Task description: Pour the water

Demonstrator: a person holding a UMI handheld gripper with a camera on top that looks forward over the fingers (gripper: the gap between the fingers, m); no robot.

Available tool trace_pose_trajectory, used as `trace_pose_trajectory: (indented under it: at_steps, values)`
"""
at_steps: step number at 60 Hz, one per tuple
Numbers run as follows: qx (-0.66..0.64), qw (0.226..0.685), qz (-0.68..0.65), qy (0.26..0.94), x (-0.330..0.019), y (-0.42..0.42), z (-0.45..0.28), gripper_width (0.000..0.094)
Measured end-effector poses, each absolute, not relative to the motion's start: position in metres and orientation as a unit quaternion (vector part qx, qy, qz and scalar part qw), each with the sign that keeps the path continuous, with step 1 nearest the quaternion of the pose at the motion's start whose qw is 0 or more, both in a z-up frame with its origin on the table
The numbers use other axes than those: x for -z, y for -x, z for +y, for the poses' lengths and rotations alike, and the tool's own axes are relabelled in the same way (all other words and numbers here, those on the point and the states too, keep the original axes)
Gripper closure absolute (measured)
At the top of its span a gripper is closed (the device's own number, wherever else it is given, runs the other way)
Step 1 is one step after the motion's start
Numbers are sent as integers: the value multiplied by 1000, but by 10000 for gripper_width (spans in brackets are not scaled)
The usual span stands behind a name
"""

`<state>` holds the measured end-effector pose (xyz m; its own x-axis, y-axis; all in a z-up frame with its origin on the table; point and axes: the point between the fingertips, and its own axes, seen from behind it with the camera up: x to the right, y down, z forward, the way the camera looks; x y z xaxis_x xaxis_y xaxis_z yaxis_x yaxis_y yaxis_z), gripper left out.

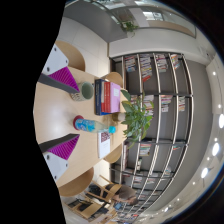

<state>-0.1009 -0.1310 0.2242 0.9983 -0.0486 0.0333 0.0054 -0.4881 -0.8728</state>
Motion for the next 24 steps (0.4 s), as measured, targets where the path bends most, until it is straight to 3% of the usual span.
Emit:
trace_pose_trajectory:
  at_steps: [24]
  values:
    - [14, 503, 27, 864, -231, 115, -136, 104]
